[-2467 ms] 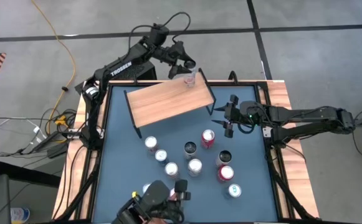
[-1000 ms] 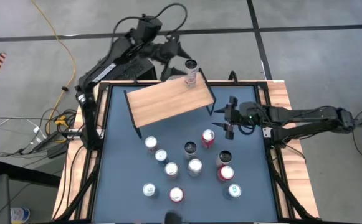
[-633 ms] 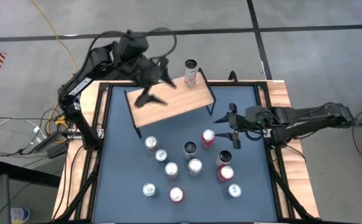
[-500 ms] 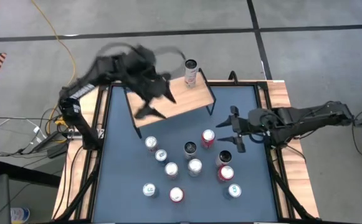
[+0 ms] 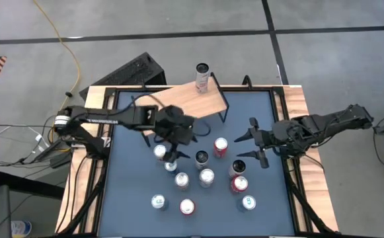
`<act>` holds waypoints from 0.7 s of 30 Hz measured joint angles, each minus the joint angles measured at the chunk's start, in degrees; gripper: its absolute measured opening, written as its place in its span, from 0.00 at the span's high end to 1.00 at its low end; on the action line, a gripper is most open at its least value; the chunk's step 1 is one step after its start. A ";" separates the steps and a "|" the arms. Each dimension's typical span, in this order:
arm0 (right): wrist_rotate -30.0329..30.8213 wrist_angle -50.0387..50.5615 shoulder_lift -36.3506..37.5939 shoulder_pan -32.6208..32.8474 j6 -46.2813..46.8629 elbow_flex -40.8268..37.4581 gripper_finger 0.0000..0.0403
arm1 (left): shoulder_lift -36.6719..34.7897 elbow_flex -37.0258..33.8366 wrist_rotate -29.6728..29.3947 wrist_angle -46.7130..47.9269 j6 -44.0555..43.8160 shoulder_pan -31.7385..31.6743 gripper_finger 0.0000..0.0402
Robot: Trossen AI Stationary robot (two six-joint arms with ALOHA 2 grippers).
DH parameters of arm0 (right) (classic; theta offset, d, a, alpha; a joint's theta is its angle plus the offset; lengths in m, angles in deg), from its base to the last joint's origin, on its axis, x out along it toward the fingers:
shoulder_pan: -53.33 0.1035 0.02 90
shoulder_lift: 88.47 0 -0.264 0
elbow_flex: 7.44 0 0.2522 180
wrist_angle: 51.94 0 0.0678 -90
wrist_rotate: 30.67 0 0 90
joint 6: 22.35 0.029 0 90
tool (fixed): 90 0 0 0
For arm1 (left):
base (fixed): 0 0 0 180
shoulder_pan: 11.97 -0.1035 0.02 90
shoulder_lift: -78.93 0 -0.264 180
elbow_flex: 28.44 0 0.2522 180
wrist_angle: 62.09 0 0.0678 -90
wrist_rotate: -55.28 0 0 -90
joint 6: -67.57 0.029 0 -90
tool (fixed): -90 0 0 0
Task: Place canned beverage on shelf
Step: Put the left white pink soda can on the shelf aligned with the other white pink soda can
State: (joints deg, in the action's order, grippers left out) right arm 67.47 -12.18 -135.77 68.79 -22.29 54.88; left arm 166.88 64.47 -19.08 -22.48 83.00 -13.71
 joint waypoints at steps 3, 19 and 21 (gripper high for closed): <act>0.02 -0.55 0.25 0.25 -0.04 0.04 0.40 | -5.50 -9.52 2.06 -14.84 -1.13 -0.84 0.20; 0.18 -1.57 -0.04 0.11 1.49 0.00 0.40 | 1.08 -17.20 13.91 -33.70 2.23 -5.43 0.20; 0.79 -1.63 -0.04 0.17 1.51 0.00 0.40 | 2.41 -16.64 13.92 -33.23 2.28 -5.77 0.20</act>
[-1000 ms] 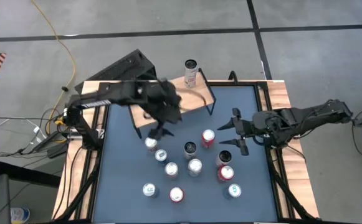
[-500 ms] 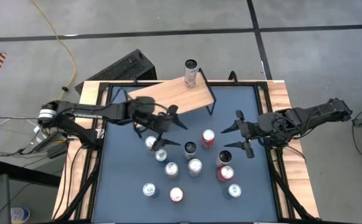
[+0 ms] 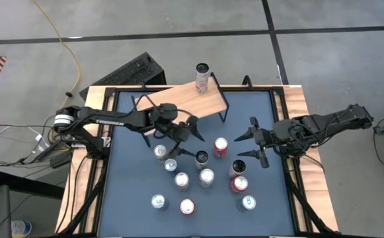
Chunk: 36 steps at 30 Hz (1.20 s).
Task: Place canned beverage on shelf
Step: Put the left white pink soda can on the shelf aligned with the other white pink soda can
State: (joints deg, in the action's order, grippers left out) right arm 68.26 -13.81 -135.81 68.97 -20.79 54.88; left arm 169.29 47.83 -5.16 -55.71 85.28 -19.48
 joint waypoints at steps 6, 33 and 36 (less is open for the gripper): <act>0.23 0.07 0.00 -0.02 -0.02 0.00 0.40 | 2.57 0.48 0.36 0.04 -0.04 0.11 0.20; 0.21 0.68 -0.02 -0.02 0.02 -0.02 0.40 | 8.97 0.78 6.82 -2.56 -3.01 0.46 0.20; 0.20 0.77 -0.02 -0.02 0.02 -0.02 0.40 | 8.59 0.78 7.99 -2.38 -3.44 0.46 0.20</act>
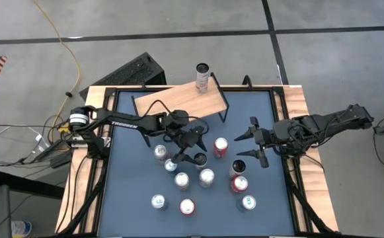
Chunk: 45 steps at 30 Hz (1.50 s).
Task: Place canned beverage on shelf
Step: Put the left white pink soda can on the shelf aligned with the other white pink soda can
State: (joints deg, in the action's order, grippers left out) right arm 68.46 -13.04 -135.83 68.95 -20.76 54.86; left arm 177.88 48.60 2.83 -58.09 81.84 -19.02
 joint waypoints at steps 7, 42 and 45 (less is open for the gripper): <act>-0.01 0.23 0.00 0.00 -0.03 0.00 0.40 | -1.87 -0.04 0.33 -0.61 1.08 -0.28 0.20; -0.03 0.19 0.02 -0.01 -0.02 0.00 0.40 | 2.23 0.00 -3.99 -0.92 2.47 0.42 0.20; -0.05 0.25 0.00 0.00 -0.02 0.00 0.40 | 2.59 -0.04 -3.92 -0.96 1.28 0.39 0.20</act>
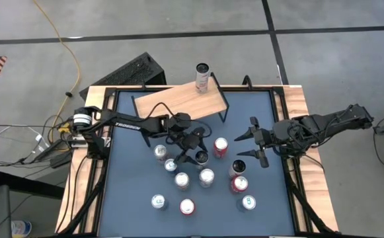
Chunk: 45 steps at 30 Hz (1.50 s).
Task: Place canned beverage on shelf
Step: Put the left white pink soda can on the shelf aligned with the other white pink soda can
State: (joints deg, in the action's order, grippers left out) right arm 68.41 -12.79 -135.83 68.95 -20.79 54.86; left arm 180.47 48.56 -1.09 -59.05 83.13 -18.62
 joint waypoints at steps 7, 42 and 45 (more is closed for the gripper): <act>0.00 0.74 0.02 0.00 0.00 0.00 0.40 | -0.11 0.02 0.95 -0.52 -0.25 0.01 0.20; 1.51 1.02 0.00 0.00 0.04 0.00 0.40 | -0.68 7.72 -18.61 5.88 -13.97 2.91 0.38; 2.17 1.22 0.00 0.00 1.84 0.00 0.40 | -0.68 10.29 -20.77 8.38 -16.20 2.95 0.38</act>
State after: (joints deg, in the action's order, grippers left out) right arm 70.58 -11.56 -135.83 68.95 -18.94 54.86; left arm 179.79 58.85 -21.86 -50.66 66.92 -15.67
